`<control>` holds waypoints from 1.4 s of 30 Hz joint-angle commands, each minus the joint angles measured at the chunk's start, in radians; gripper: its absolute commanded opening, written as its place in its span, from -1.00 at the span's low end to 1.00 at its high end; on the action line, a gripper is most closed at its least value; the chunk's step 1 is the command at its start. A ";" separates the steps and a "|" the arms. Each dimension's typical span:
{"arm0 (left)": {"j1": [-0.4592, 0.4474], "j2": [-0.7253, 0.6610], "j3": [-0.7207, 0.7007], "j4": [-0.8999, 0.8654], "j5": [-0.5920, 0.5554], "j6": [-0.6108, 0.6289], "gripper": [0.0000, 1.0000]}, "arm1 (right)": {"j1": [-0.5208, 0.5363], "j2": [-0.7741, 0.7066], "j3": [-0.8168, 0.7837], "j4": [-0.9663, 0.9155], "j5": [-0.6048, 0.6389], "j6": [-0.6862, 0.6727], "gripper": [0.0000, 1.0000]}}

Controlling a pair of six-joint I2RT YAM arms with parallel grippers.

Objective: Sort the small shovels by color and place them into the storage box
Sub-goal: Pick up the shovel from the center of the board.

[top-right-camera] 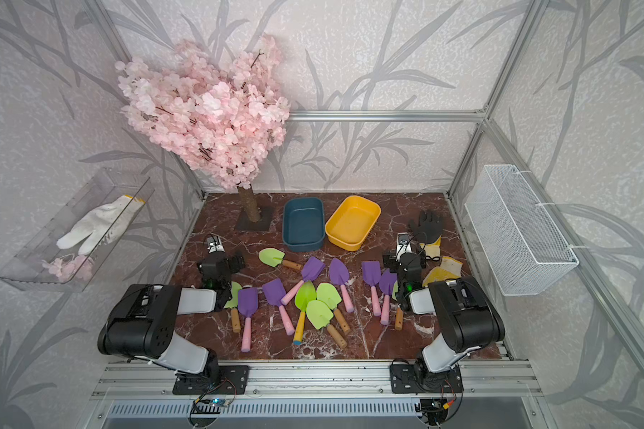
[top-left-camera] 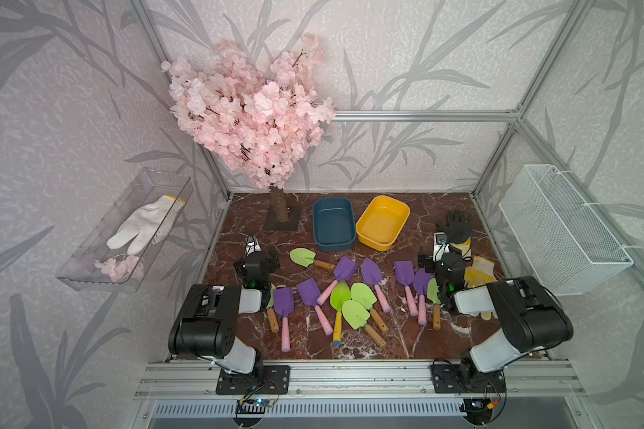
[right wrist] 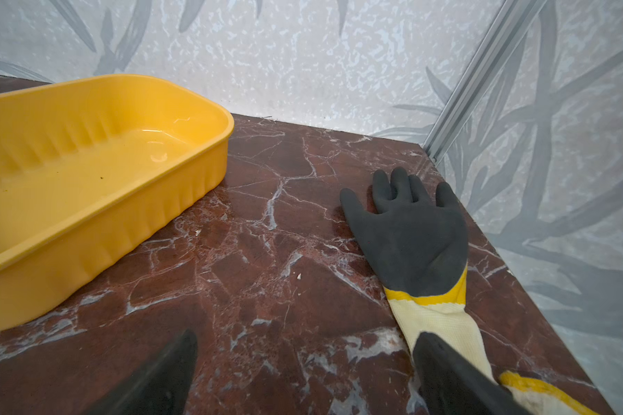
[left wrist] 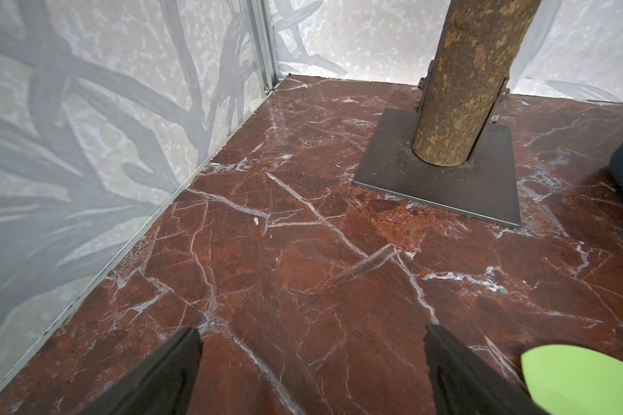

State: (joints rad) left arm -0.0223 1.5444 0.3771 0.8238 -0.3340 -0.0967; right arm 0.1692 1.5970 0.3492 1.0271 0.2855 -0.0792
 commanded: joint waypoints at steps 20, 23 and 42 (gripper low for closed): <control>0.004 -0.017 0.017 0.019 0.001 0.008 1.00 | -0.019 -0.002 0.009 -0.001 -0.040 0.014 0.99; 0.004 -0.018 0.020 0.020 0.001 0.008 1.00 | -0.019 -0.002 0.008 -0.001 -0.040 0.015 0.99; -0.029 -0.334 0.172 -0.450 -0.008 0.113 0.99 | -0.005 -0.362 0.109 -0.398 0.059 -0.018 0.99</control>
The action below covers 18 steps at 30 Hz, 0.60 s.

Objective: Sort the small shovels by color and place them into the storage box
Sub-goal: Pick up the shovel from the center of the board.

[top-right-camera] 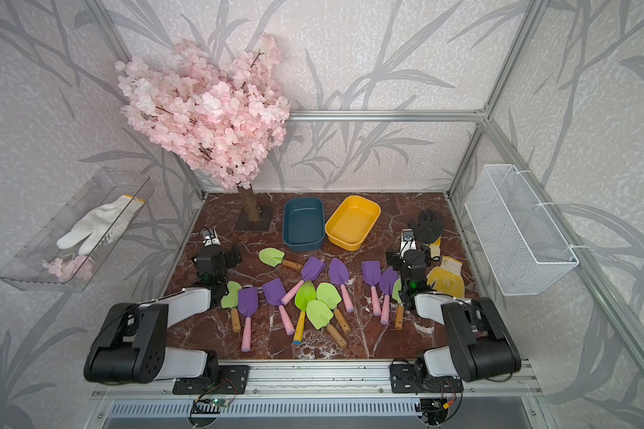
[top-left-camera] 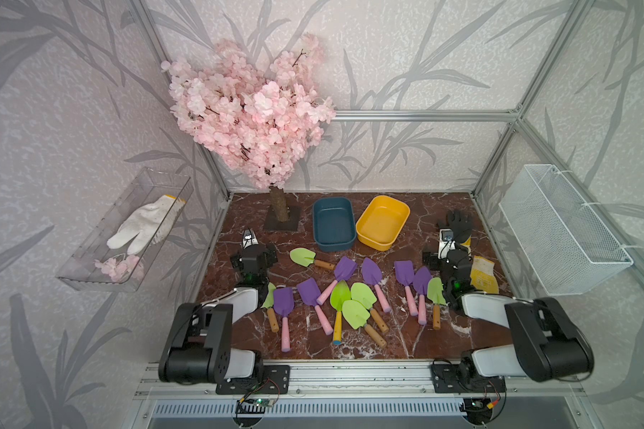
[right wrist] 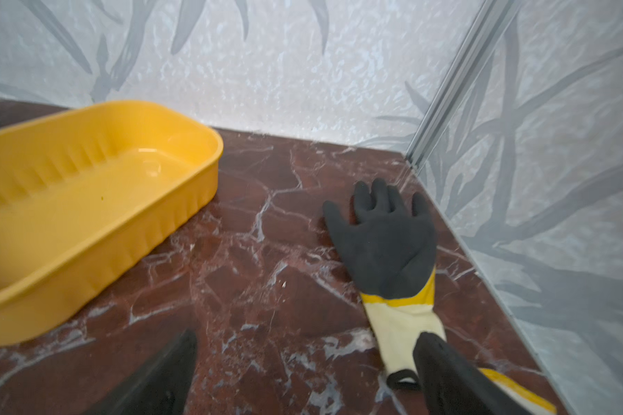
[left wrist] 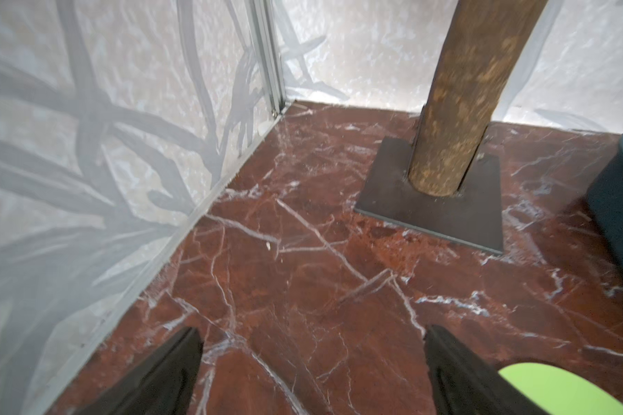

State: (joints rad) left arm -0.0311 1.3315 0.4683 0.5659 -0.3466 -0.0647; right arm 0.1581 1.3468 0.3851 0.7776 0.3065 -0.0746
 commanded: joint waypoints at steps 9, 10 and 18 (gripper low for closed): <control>-0.031 -0.503 0.319 -0.740 0.024 -0.031 0.74 | 0.109 -0.237 0.594 -1.046 0.161 0.079 0.99; -0.033 -0.518 0.353 -0.797 0.028 -0.068 0.69 | 0.109 -0.222 0.672 -1.154 0.161 0.149 0.99; -0.177 -0.441 0.649 -1.261 -0.048 -0.291 0.47 | 0.117 -0.186 0.972 -1.644 -0.048 0.439 0.99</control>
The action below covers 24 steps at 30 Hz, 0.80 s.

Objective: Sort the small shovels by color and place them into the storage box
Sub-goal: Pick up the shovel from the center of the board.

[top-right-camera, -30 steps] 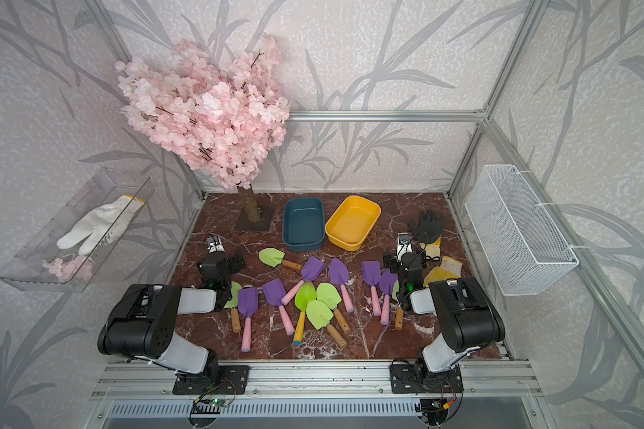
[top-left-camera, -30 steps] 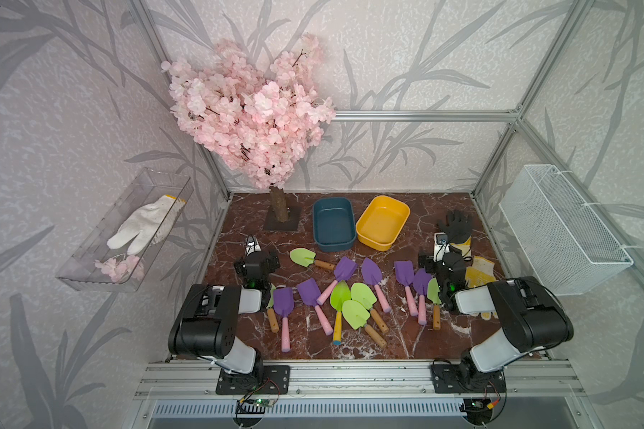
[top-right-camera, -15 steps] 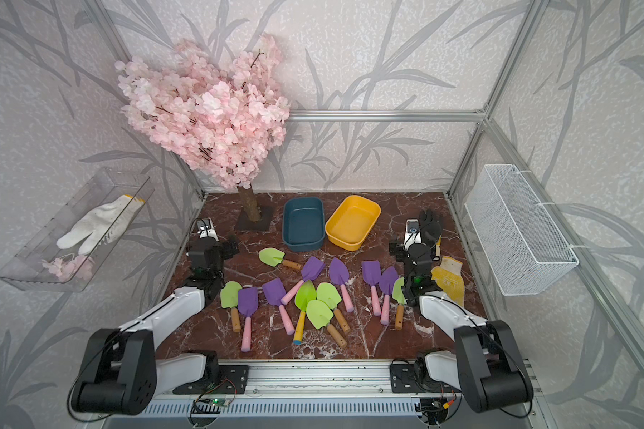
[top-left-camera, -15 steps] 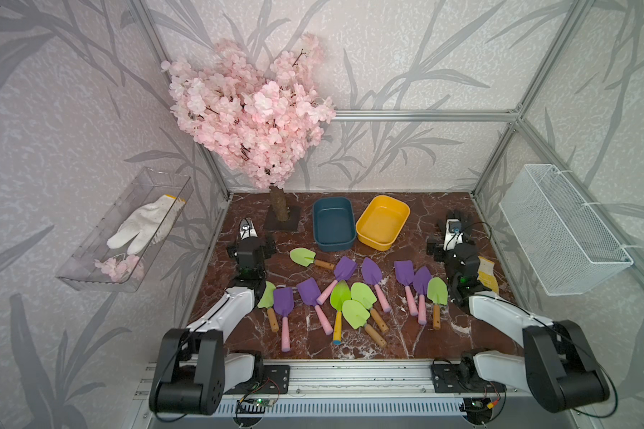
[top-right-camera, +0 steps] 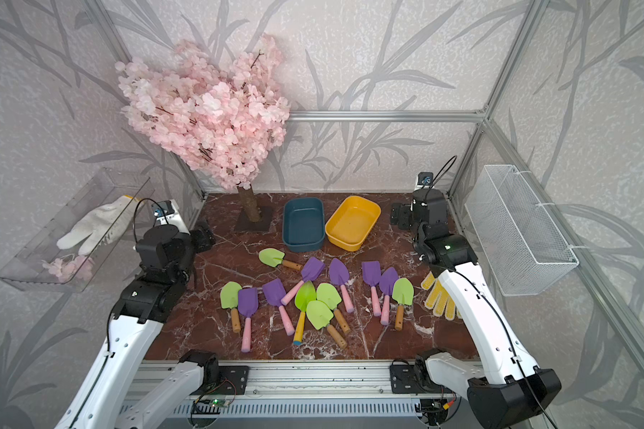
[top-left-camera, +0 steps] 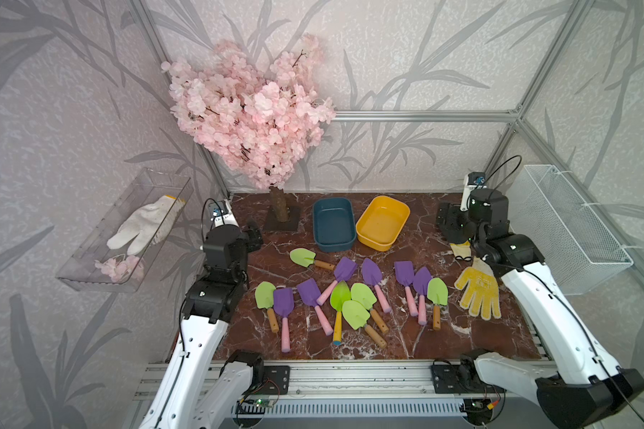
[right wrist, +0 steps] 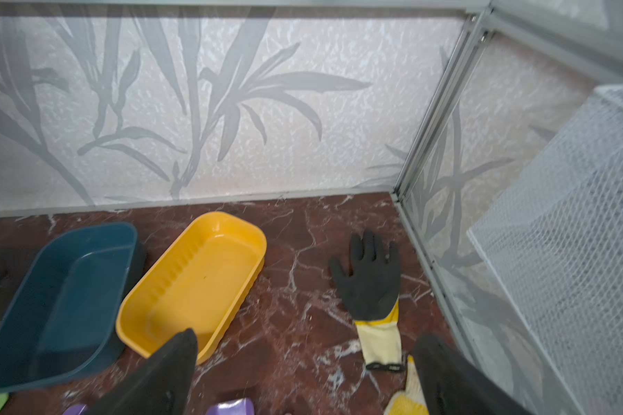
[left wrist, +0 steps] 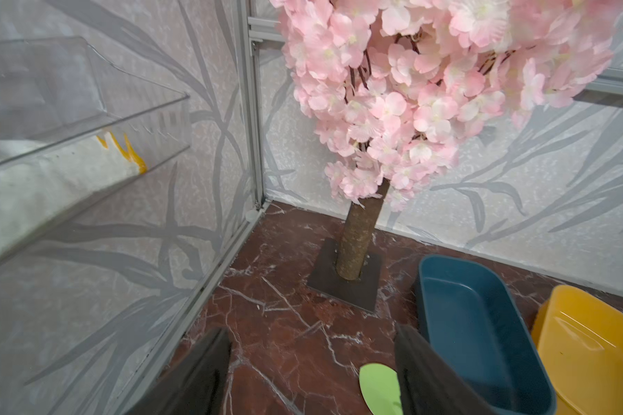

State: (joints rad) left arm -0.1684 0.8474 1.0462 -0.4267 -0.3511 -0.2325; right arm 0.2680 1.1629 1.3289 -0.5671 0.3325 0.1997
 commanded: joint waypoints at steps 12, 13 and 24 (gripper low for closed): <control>-0.229 0.162 0.209 -0.519 0.008 -0.335 0.44 | 0.120 -0.063 -0.036 -0.569 -0.133 0.329 0.99; -0.239 0.165 0.206 -0.526 0.022 -0.345 0.44 | 0.120 -0.071 -0.061 -0.573 -0.144 0.340 0.99; -0.320 0.187 0.166 -0.594 -0.004 -0.422 0.35 | -0.026 -0.124 -0.377 -0.577 -0.291 0.407 0.76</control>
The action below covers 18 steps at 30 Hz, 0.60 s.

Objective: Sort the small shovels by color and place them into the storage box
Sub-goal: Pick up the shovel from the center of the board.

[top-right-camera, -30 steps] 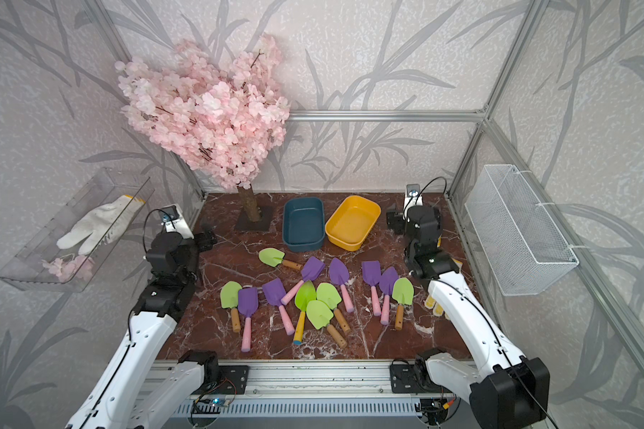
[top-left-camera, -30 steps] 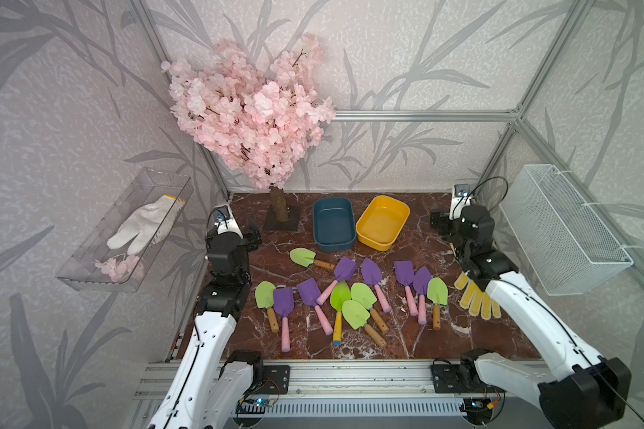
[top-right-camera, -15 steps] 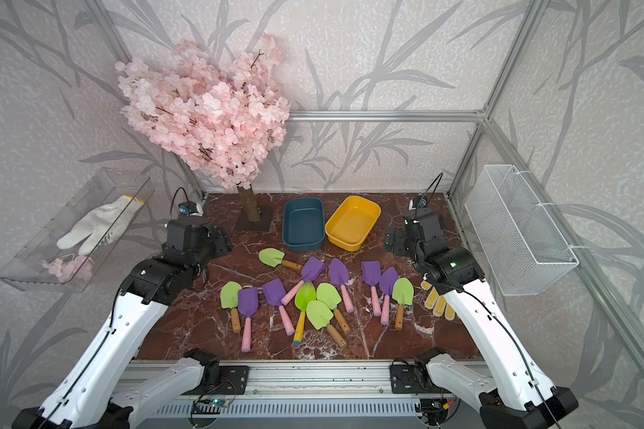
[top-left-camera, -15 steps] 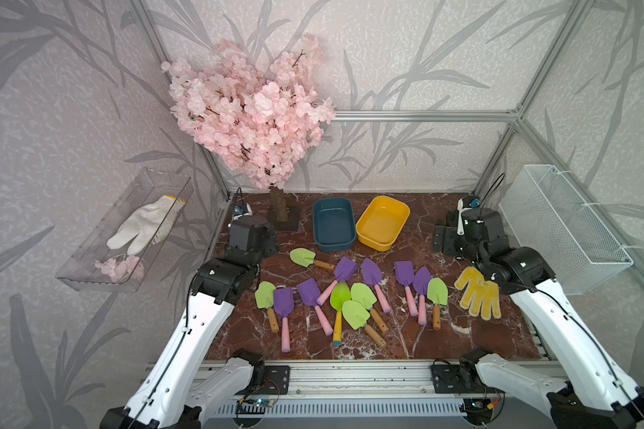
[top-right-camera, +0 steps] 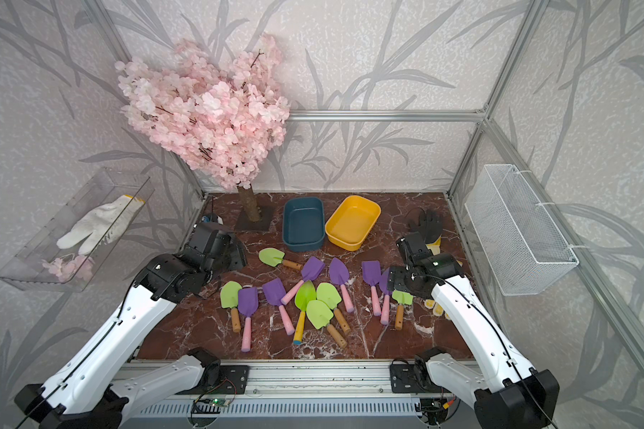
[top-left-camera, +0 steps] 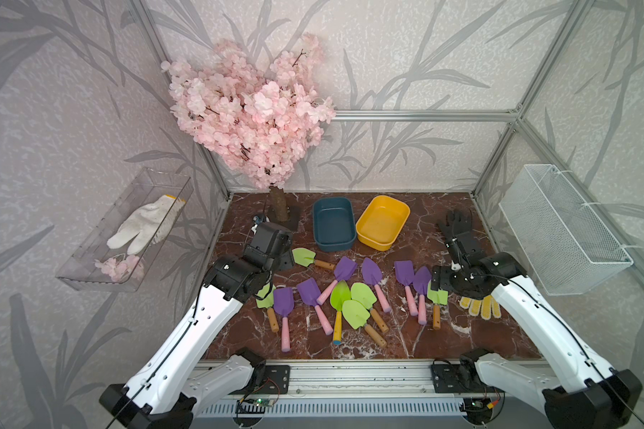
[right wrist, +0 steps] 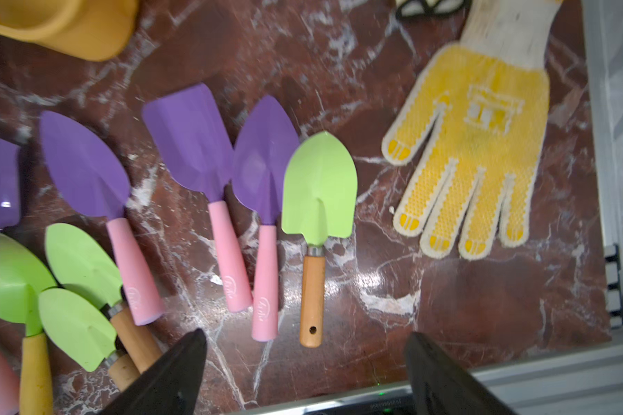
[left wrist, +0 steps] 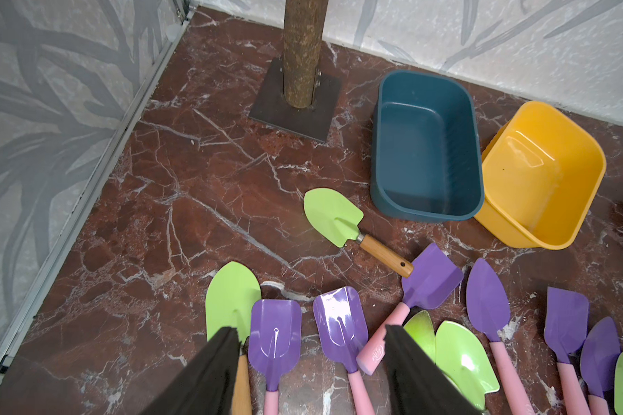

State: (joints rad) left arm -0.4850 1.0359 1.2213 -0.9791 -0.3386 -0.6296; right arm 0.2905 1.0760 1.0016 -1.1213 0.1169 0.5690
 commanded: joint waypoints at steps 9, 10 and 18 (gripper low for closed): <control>-0.005 -0.001 -0.009 -0.056 -0.016 -0.042 0.33 | -0.129 0.014 -0.200 0.050 -0.198 0.015 0.60; -0.005 -0.008 -0.013 -0.052 -0.014 -0.042 0.33 | -0.129 0.023 -0.210 0.058 -0.205 0.013 0.57; -0.006 -0.003 -0.042 -0.027 0.042 -0.047 0.34 | -0.140 0.097 -0.249 0.101 -0.235 0.012 0.32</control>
State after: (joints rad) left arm -0.4854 1.0321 1.1984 -1.0019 -0.3202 -0.6632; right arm 0.1577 1.1591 0.7654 -1.0401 -0.0994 0.5781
